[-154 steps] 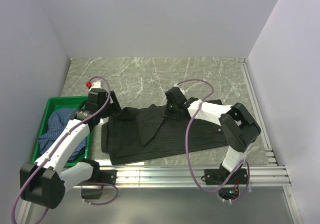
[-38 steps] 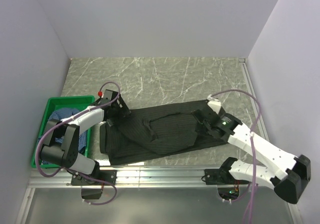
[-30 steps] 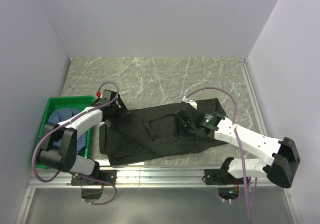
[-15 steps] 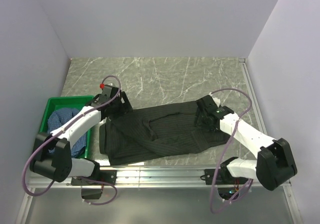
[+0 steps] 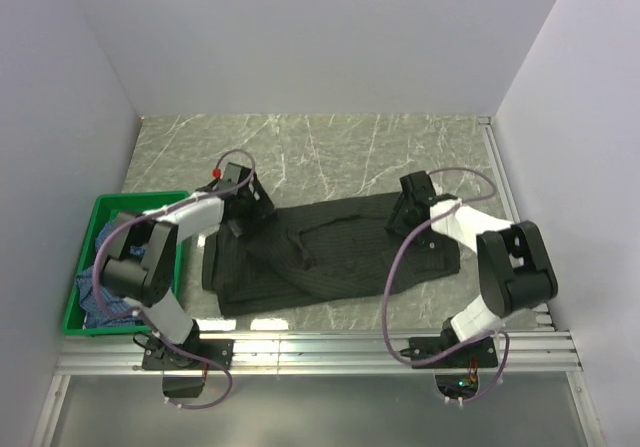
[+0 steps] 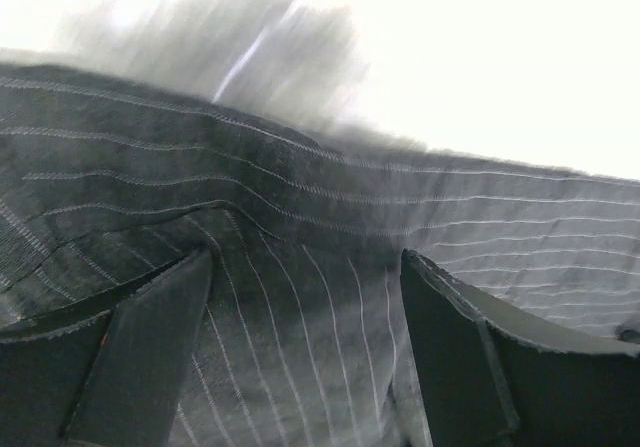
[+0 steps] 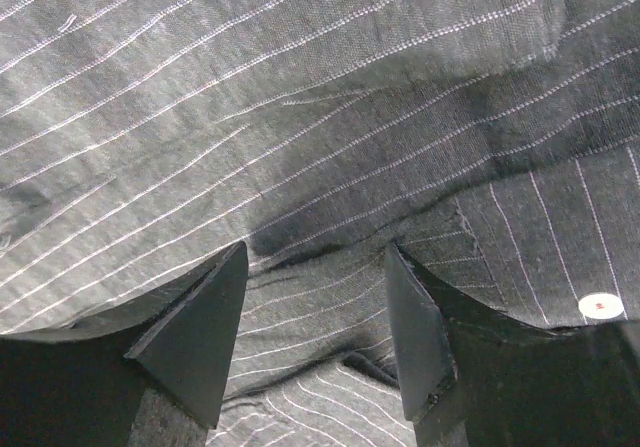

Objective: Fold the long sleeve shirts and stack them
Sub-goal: Fold the shirt

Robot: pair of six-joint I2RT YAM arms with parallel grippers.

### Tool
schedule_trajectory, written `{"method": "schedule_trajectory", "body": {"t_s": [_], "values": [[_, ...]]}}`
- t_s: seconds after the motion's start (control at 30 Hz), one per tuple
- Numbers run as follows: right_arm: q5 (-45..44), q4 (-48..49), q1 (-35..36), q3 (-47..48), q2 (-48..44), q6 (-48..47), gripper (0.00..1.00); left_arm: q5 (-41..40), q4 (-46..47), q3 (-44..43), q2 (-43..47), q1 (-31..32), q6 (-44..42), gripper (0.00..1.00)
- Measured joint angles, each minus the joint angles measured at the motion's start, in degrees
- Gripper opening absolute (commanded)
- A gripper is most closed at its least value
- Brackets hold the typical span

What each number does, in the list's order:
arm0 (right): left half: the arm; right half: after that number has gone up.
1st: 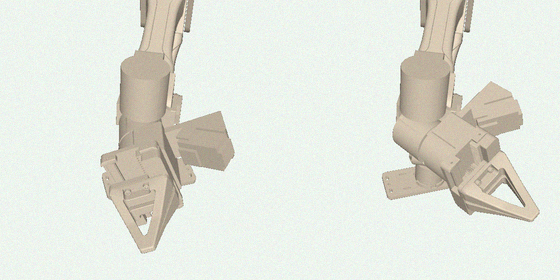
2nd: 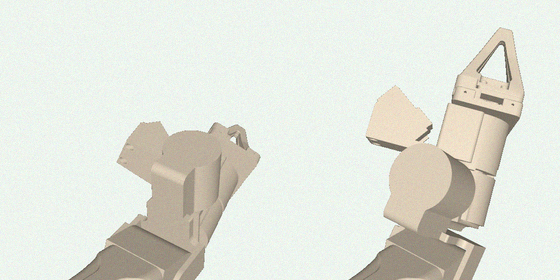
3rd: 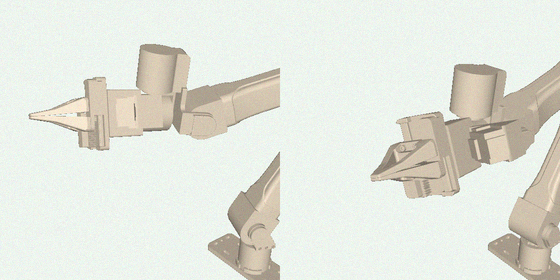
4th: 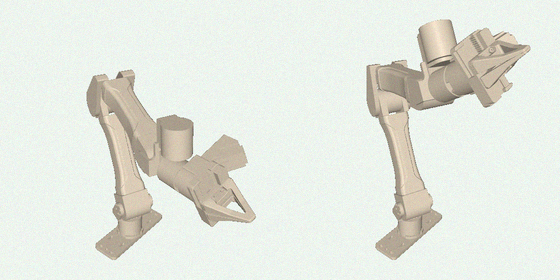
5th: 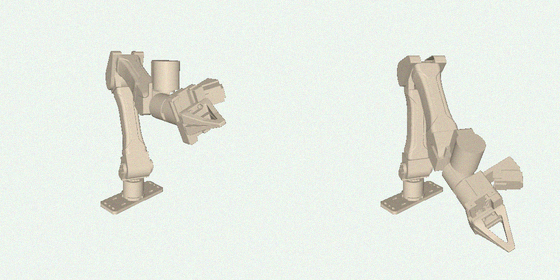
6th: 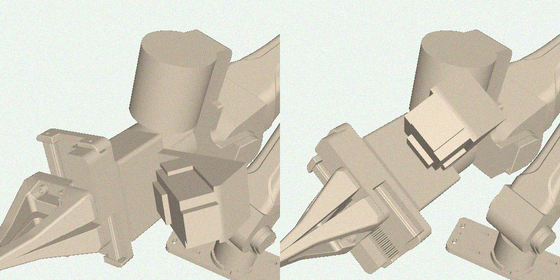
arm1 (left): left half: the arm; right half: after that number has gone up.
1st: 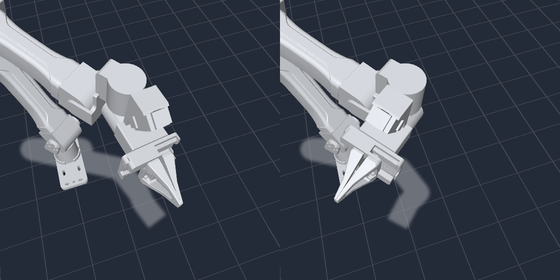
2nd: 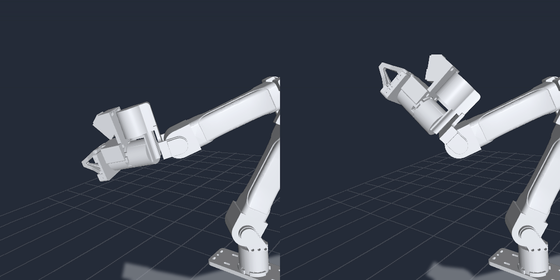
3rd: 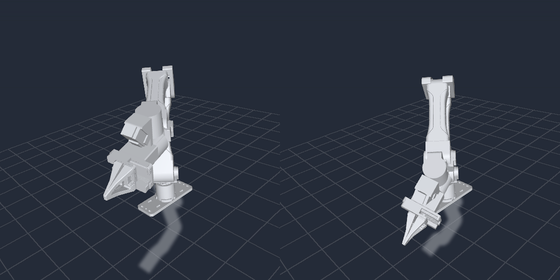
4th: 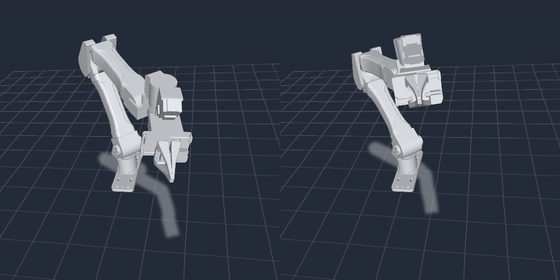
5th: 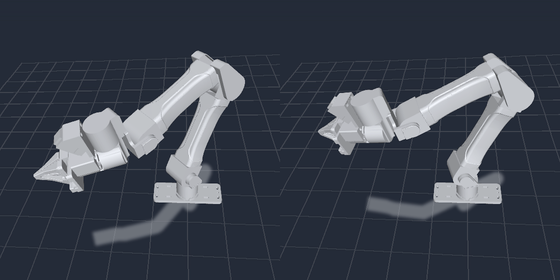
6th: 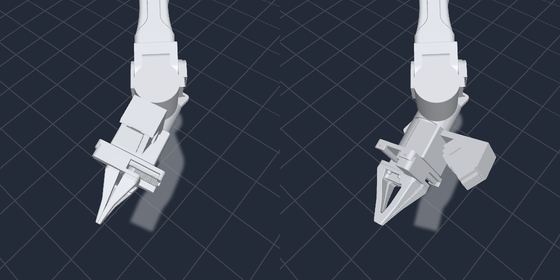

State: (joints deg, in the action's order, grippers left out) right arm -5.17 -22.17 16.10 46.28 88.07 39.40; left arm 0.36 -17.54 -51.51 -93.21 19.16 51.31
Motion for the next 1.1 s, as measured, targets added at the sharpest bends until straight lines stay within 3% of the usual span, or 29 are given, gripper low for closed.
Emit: {"method": "schedule_trajectory", "body": {"t_s": [0.17, 0.4, 0.57, 0.67, 0.87, 1.1], "values": [[2.03, 1.95, -3.28, 8.57, 8.39, -0.98, 0.64, 0.94, 3.39, -8.70, -8.44, -2.14, 1.33, 0.84], [4.42, 1.79, -6.54, 25.53, 21.49, -4.46, 0.64, 1.36, 0.94, -26.43, -21.05, -5.99, 1.14, 0.85], [4.68, 1.09, -7.28, 28.04, 21.24, -9.40, 0.63, -1.01, -4.94, -29.79, -20.87, -6.60, -1.60, 0.88], [4.81, 0.44, -7.37, 26.58, 18.16, -13.05, 0.60, -2.47, -8.85, -28.79, -15.61, -6.58, -3.89, 0.89], [7.37, -0.17, -7.37, 18.43, 10.32, -18.14, 0.56, -4.39, -11.56, -21.53, 5.84, -6.58, -11.41, 0.92], [8.46, -1.90, -7.37, 14.97, 9.86, -19.76, 0.59, -5.79, -9.84, -5.25, 27.96, -6.58, -19.17, 0.99]]}}
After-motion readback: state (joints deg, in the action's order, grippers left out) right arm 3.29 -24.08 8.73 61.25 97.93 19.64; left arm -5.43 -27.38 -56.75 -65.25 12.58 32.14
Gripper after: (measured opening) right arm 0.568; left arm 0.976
